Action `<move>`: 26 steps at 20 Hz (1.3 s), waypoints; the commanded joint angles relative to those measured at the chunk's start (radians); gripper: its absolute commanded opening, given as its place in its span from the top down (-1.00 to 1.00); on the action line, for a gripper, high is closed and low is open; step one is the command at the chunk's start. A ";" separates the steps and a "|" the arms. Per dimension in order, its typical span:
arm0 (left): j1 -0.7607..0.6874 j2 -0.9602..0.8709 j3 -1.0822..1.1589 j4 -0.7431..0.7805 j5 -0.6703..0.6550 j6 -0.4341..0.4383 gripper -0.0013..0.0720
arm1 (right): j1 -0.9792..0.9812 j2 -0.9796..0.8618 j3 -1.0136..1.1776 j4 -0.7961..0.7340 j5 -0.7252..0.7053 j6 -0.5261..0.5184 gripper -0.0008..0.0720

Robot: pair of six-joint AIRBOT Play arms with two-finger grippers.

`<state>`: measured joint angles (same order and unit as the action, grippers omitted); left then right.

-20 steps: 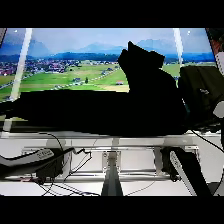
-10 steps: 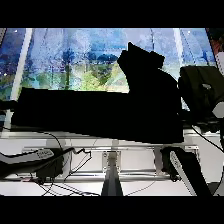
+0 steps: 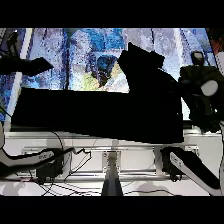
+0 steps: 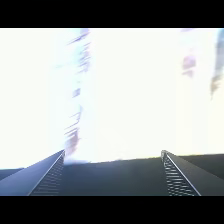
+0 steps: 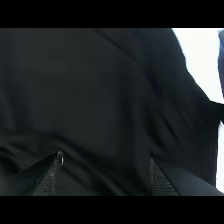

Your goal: Fold the clothes and pants, and hang the long-sleeved shirts on hangers.

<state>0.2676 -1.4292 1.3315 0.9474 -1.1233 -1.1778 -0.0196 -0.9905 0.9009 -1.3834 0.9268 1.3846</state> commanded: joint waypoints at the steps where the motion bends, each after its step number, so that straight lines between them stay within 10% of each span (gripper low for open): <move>1: -0.088 -0.001 0.011 -0.137 0.033 0.000 -0.91 | 0.179 -0.288 0.206 0.032 -0.056 -0.158 -0.71; 10: -0.085 -0.001 0.010 -0.133 -0.060 0.000 -0.91 | 0.364 -0.829 0.624 -0.070 -0.080 -0.107 -0.74; 19: -0.085 -0.011 0.010 -0.133 -0.074 0.000 -0.91 | 0.354 -0.941 0.726 -0.191 0.000 -0.032 -0.53; 21: -0.085 -0.022 0.010 -0.133 -0.074 0.000 -0.91 | 0.355 -0.952 0.726 -0.190 0.004 -0.004 -0.08; 23: -0.085 -0.031 0.010 -0.134 -0.070 0.000 -0.91 | 0.357 -0.952 0.726 -0.189 -0.001 -0.007 0.90; 26: -0.085 -0.034 0.010 -0.134 -0.062 0.000 -0.91 | 0.361 -0.922 0.753 -0.189 0.031 -0.011 0.92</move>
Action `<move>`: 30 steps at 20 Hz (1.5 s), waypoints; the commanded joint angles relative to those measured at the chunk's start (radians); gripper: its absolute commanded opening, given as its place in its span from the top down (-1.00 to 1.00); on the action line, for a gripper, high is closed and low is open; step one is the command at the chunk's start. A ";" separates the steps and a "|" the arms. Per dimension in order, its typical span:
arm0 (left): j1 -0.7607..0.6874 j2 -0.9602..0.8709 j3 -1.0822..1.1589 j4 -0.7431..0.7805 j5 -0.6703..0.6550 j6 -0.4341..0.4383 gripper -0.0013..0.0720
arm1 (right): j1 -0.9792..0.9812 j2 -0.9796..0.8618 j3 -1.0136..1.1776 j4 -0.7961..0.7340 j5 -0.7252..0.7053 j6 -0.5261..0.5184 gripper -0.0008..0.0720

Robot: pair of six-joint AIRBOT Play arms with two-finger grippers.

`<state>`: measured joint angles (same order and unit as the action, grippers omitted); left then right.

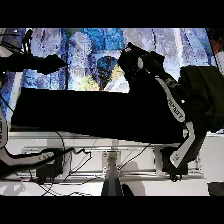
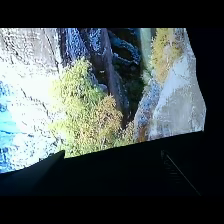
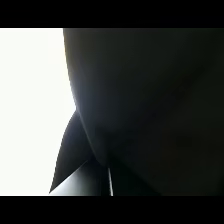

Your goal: Fold the clothes and pants, and hang the long-sleeved shirts on hangers.

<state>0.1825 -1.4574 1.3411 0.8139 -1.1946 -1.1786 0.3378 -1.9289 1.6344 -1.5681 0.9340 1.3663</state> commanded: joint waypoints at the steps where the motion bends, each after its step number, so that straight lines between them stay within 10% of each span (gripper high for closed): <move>1: 0.000 -0.006 0.001 0.000 0.021 0.001 -0.91 | 0.006 0.037 0.038 -0.004 0.044 0.008 0.92; 11: -0.158 -0.027 0.000 -0.008 0.074 -0.003 -0.89 | 0.036 0.446 0.042 0.002 0.573 0.012 0.92; 20: -0.588 -0.311 0.011 -0.246 0.549 -0.085 -0.89 | 0.037 0.560 -0.040 0.004 0.748 0.010 0.92; 30: -0.674 -0.711 0.501 -0.247 0.265 -0.125 -0.65 | 0.037 0.560 -0.040 0.004 0.748 0.010 0.92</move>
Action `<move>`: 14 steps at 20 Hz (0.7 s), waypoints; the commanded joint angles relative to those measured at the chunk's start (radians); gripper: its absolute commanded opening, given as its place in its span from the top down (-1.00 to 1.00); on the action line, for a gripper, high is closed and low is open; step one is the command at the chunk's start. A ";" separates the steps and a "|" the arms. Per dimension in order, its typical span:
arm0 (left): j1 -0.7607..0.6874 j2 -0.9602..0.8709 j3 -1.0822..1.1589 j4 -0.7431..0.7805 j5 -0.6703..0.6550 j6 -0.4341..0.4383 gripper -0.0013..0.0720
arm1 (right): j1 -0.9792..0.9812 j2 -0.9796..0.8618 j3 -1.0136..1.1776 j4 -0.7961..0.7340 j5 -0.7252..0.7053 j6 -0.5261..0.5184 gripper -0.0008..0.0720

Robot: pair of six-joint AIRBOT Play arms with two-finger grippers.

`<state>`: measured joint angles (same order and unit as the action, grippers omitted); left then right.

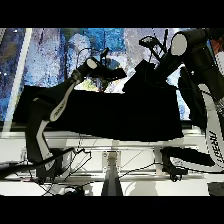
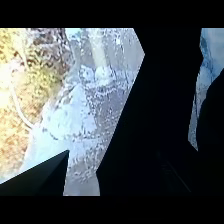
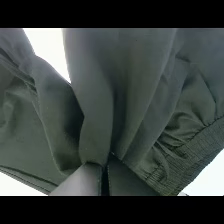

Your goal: Fold the clothes and pants, and hang the long-sleeved shirts on hangers.

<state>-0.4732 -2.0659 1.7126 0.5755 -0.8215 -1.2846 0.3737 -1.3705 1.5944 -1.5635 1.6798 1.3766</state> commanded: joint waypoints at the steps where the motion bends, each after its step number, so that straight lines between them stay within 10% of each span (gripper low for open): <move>1: -0.028 -0.120 0.146 -0.008 -0.113 -0.019 -0.65 | 0.001 0.001 0.000 -0.001 0.003 0.000 0.92; 5: -0.074 -0.146 0.151 -0.008 -0.084 -0.017 -0.52 | 0.001 0.001 0.000 -0.001 0.003 0.000 0.92; 8: -0.092 -0.150 0.152 -0.001 -0.019 -0.016 0.93 | 0.001 0.001 0.000 -0.004 0.003 -0.002 0.92; 14: 0.027 -0.024 0.222 0.272 -0.019 -0.019 0.95 | -0.033 0.001 0.000 -0.024 -0.053 -0.035 0.92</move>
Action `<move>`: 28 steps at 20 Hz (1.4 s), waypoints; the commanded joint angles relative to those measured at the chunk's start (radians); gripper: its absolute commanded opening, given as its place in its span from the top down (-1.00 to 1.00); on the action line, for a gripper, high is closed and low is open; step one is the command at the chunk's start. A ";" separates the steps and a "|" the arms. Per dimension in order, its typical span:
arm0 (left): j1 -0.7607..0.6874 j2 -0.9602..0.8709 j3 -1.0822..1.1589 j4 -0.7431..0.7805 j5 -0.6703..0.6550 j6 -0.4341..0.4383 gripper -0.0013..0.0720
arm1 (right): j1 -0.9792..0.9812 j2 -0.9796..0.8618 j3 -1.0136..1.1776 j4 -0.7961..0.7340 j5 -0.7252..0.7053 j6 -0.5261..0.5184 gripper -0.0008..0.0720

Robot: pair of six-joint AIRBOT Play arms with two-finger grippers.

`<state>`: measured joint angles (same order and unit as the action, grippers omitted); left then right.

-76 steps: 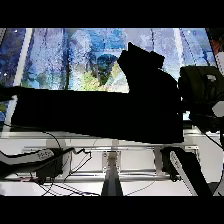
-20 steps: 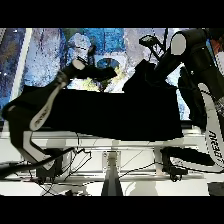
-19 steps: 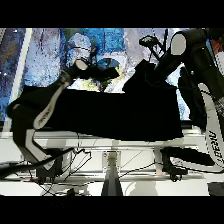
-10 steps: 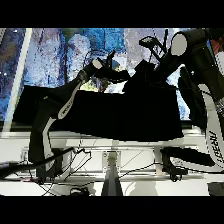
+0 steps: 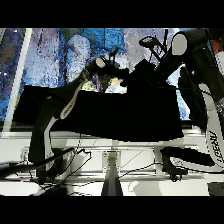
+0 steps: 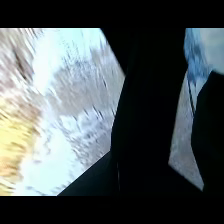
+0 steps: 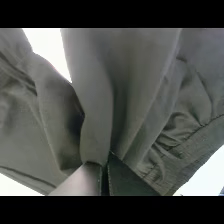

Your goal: Fold the clothes and pants, and hang the long-sleeved shirts on hangers.

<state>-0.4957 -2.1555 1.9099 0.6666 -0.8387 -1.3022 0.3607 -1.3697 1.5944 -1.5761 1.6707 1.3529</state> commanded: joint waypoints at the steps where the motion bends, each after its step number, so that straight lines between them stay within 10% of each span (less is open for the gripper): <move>1: 0.074 0.118 0.025 0.283 -0.016 -0.013 0.95 | -0.039 0.000 0.000 -0.011 -0.091 -0.011 0.92; 6: 0.166 0.386 0.025 0.573 -0.136 -0.026 0.94 | -0.112 -0.016 0.000 0.020 -0.512 0.000 0.73; 8: 0.187 0.477 0.025 0.648 -0.157 -0.026 0.94 | -0.111 -0.047 0.000 0.020 -0.738 0.000 -0.57; 9: 0.198 0.519 0.025 0.688 -0.164 -0.026 0.94 | -0.111 -0.061 0.000 0.020 -0.828 0.001 -0.71; 15: 0.212 0.659 0.025 0.984 -0.378 -0.026 0.94 | -0.184 -0.076 0.000 -0.035 -0.742 0.030 -0.68; 18: 0.216 0.663 0.022 1.171 -0.538 -0.026 0.94 | -0.327 -0.086 0.000 -0.048 -0.554 0.014 0.04; 23: 0.288 0.616 -0.006 1.213 -0.615 -0.026 0.94 | -0.657 -0.104 -0.165 0.307 -0.341 -0.212 0.42; 25: 0.303 0.576 -0.006 1.214 -0.618 -0.026 0.94 | -0.767 -0.104 -0.320 0.510 -0.275 -0.302 0.23; 26: 0.306 0.555 -0.006 1.213 -0.618 -0.026 0.94 | -0.800 -0.105 -0.392 0.581 -0.292 -0.317 -0.32; 28: 0.306 0.505 -0.006 1.213 -0.618 -0.026 0.94 | -0.820 -0.117 -0.507 0.618 -0.373 -0.330 -0.58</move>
<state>-0.2008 -1.5948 1.9057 1.8633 -1.4357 -1.3277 -0.3763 -1.4769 1.2453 -1.1439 1.3109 1.1023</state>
